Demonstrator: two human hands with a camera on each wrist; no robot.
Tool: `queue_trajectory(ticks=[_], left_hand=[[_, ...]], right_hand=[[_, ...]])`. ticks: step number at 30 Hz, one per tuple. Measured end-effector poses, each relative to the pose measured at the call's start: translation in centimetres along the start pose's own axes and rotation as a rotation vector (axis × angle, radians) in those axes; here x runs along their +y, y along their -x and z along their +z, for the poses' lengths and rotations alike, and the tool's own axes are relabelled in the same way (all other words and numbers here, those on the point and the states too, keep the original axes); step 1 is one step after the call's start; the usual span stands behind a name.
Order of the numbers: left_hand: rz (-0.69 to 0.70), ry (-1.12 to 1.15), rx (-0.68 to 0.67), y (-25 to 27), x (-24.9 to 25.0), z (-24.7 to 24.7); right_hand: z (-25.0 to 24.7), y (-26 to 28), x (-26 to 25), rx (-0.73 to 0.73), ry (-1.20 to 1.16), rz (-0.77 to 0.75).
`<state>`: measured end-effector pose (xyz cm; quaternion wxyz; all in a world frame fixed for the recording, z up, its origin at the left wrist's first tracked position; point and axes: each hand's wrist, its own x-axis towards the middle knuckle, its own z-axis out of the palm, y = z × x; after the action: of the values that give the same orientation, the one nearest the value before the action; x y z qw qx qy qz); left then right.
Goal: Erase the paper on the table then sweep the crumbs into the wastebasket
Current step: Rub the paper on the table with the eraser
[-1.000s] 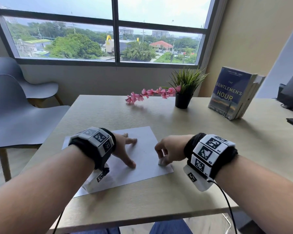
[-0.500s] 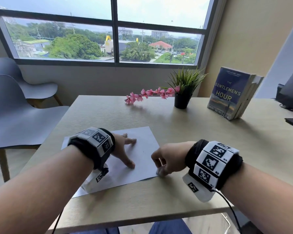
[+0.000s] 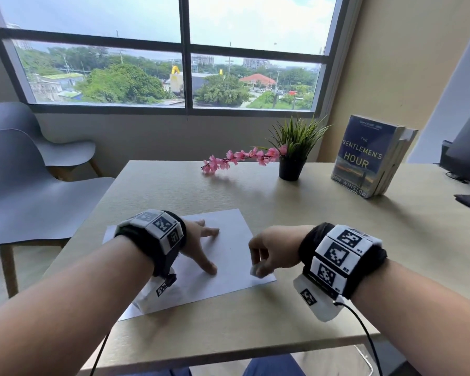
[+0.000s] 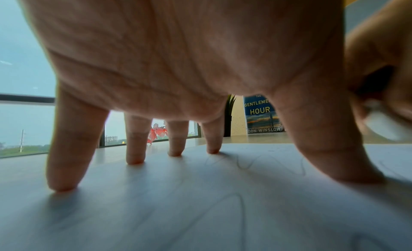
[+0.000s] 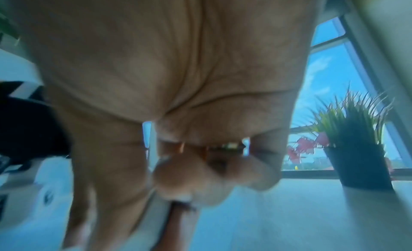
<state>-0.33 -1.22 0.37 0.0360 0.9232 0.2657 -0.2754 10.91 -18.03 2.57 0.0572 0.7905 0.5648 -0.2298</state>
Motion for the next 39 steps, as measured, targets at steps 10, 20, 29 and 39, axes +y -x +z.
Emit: queue_trajectory(ticks=[10,20,29,39], left_hand=[[0.135,0.144,0.117,0.9,0.5,0.4],[-0.014,0.088,0.028,0.4,-1.2,0.7],[-0.014,0.097,0.013,-0.5,-1.9,1.1],[0.015,0.053,0.010,-0.3,-1.7,1.0]], right_hand=[[-1.0,-1.0,-0.2,0.025,0.002,0.048],[-0.4,-1.3,0.7,-0.067,0.047,0.128],[-2.3,-7.0,-3.0,0.163,0.036,0.140],[-1.8,-9.2,-4.3,0.090,0.128,0.114]])
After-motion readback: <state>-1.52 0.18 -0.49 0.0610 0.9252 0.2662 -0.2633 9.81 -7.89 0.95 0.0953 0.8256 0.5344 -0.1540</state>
